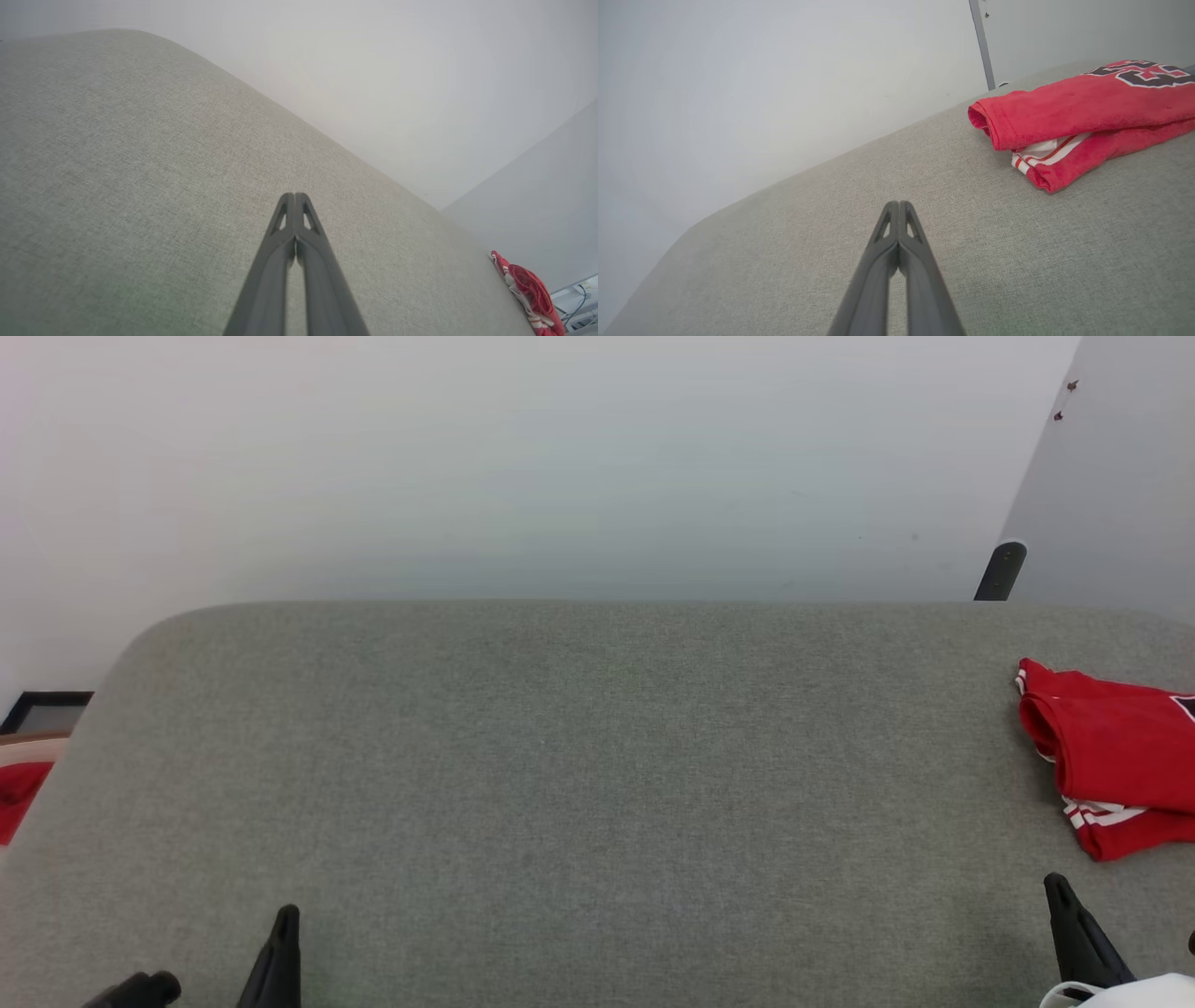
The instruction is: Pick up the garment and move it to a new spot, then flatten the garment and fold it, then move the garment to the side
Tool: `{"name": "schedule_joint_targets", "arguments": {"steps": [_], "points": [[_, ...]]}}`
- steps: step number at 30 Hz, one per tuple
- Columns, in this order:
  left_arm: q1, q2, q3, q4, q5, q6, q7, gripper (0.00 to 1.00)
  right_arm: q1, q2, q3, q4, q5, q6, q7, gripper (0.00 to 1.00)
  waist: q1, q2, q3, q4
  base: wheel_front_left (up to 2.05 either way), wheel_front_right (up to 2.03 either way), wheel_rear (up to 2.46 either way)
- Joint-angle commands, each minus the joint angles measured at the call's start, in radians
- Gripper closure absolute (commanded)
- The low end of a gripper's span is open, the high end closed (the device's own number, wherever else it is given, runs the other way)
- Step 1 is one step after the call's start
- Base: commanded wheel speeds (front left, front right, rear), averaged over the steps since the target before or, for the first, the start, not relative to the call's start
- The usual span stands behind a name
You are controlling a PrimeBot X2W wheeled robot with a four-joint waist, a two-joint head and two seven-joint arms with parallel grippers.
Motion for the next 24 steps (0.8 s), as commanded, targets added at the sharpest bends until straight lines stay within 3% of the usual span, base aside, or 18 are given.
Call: {"name": "schedule_joint_targets", "arguments": {"steps": [1,24], "points": [[-0.025,0.005,0.009,-0.016,-0.021,-0.001,0.004,1.00,-0.032,-0.004,-0.006,-0.010,0.025,0.000,0.003,1.00,0.0000,0.0000,0.000,0.000,0.00,0.00,0.00],[-0.076,-0.045,0.036,-0.018,-0.274,-0.001,0.088,1.00,-0.080,0.031,-0.014,0.019,0.331,0.000,0.046,1.00,0.0000,0.0000,0.015,-0.009,0.00,0.00,0.00]]}}
